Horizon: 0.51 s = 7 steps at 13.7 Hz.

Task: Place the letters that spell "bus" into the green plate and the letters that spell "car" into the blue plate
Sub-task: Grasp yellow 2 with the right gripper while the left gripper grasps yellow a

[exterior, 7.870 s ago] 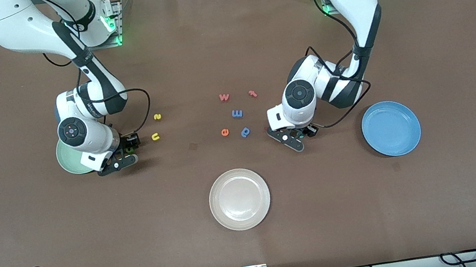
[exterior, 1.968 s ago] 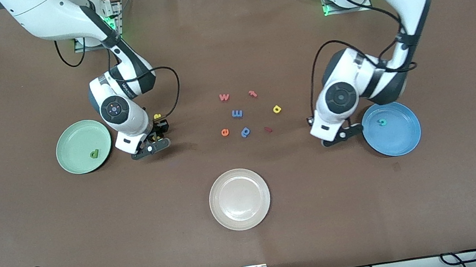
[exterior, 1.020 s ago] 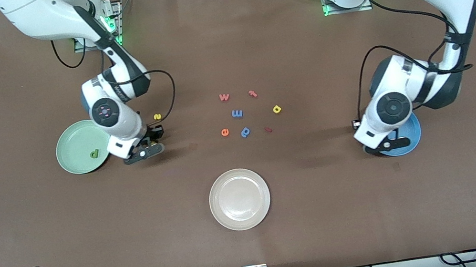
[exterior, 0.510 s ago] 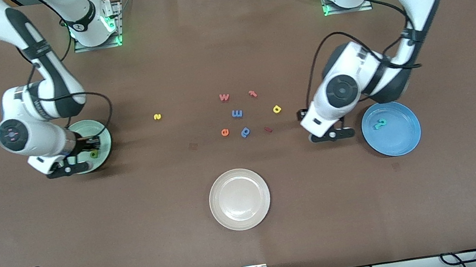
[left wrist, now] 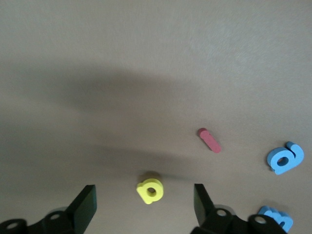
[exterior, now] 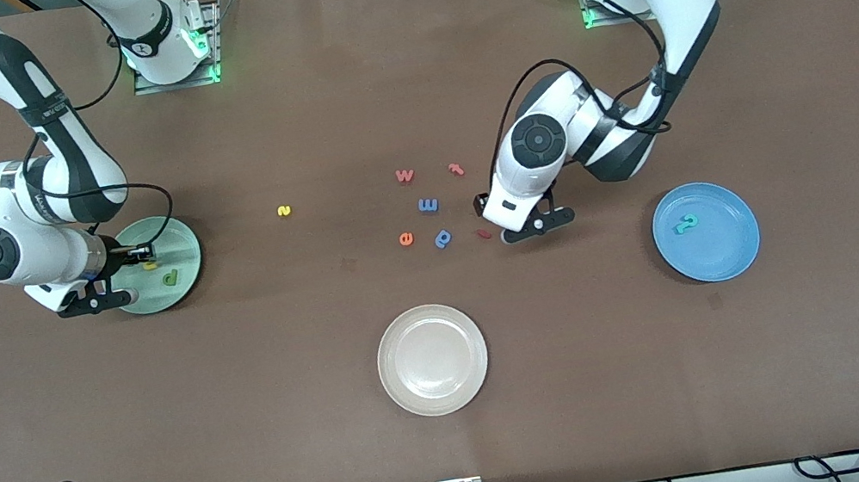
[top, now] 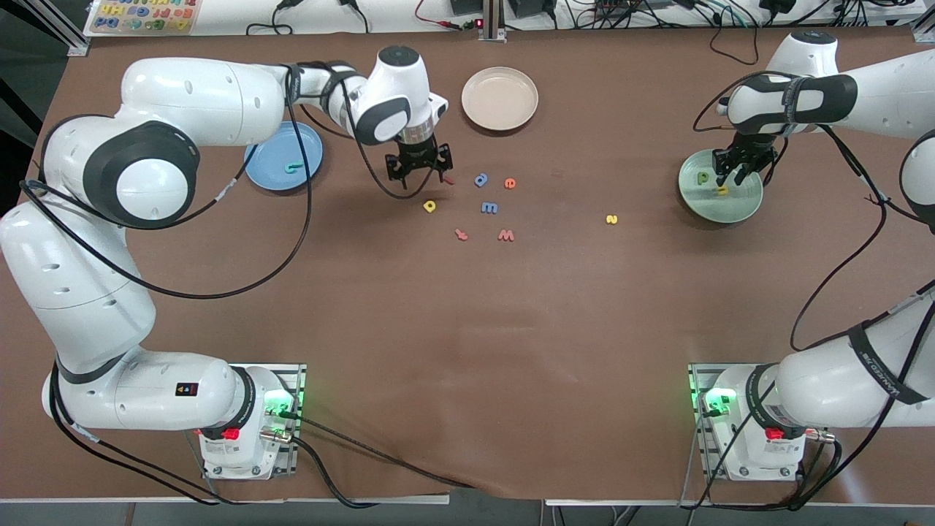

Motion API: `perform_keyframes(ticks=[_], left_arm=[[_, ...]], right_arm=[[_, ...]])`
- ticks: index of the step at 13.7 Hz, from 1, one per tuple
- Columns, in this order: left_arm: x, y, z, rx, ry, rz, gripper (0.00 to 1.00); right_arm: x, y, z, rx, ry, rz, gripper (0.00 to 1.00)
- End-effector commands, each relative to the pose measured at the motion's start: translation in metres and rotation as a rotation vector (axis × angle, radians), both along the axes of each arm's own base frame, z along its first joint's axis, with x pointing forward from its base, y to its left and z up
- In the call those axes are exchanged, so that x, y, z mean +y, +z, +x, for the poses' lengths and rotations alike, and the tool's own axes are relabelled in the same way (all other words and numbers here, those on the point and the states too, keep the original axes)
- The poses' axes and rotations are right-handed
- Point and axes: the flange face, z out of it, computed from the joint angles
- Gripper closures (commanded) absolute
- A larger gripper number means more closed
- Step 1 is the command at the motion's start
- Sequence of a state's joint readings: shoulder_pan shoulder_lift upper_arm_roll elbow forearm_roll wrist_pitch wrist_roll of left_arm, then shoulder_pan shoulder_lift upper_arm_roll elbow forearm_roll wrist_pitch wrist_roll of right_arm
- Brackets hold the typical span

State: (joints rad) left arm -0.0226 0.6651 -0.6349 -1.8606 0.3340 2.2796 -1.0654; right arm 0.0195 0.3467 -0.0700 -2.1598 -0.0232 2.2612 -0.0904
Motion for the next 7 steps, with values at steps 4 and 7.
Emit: perform_keyframes(ticks=[4, 7], left_arm=[[0.003, -0.026, -0.025, -0.028, 0.048, -0.053, 0.48], [0.008, -0.039, -0.029, -0.009, 0.051, -0.039, 0.50]], right_arm=[[0.058, 0.031, 0.005, -0.057, 0.052, 0.001, 0.00], [0.140, 0.042, -0.007, -0.073, 0.041, -0.001, 0.05]])
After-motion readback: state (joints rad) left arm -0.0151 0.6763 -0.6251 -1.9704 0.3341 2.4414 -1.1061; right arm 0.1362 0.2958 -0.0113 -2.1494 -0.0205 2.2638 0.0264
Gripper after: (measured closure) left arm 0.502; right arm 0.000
